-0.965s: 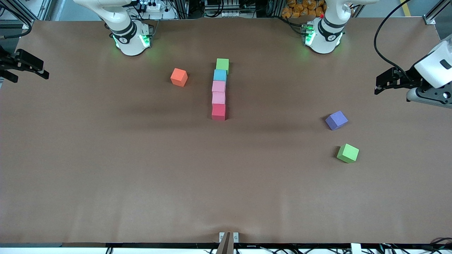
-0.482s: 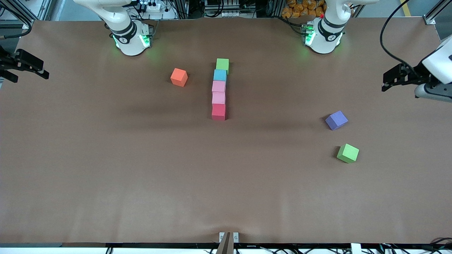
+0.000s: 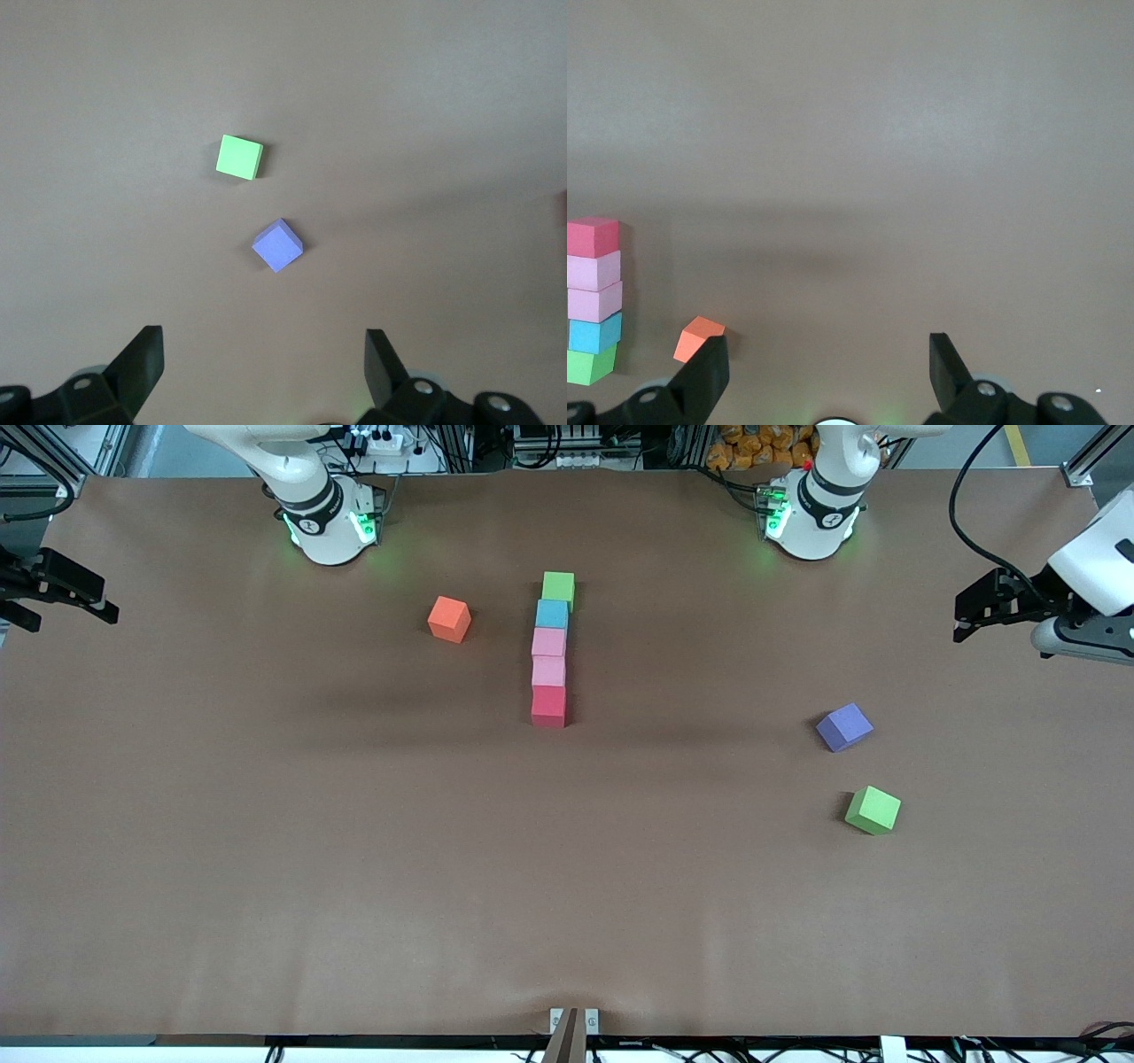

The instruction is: Arrange blocks into number 1

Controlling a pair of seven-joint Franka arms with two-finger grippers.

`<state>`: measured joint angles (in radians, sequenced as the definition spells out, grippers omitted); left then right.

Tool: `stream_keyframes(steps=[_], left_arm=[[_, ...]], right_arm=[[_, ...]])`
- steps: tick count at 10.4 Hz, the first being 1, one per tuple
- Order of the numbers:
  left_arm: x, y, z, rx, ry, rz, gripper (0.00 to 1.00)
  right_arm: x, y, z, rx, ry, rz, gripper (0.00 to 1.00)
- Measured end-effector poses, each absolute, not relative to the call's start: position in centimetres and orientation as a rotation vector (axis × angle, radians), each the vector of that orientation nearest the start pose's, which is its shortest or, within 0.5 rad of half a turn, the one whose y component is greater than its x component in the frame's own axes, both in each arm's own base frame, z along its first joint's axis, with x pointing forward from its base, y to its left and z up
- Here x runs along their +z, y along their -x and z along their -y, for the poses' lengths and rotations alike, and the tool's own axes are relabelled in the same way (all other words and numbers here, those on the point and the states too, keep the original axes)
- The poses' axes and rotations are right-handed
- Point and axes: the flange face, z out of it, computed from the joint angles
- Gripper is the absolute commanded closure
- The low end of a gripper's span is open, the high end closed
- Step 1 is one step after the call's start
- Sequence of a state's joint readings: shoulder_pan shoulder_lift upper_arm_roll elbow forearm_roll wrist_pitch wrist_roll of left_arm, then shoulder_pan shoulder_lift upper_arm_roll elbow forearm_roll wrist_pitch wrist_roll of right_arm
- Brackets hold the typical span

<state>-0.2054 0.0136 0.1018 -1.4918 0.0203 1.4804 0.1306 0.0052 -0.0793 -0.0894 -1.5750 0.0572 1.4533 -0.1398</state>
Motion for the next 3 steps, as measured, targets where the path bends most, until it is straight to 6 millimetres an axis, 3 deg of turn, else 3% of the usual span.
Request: stream_keyframes(steps=[3], left_arm=[[65.40, -54.57, 5.60, 0.026, 3.099, -0.358, 0.00]], right_arm=[[65.53, -51.58, 3.89, 0.054, 3.071, 0.095, 0.00]])
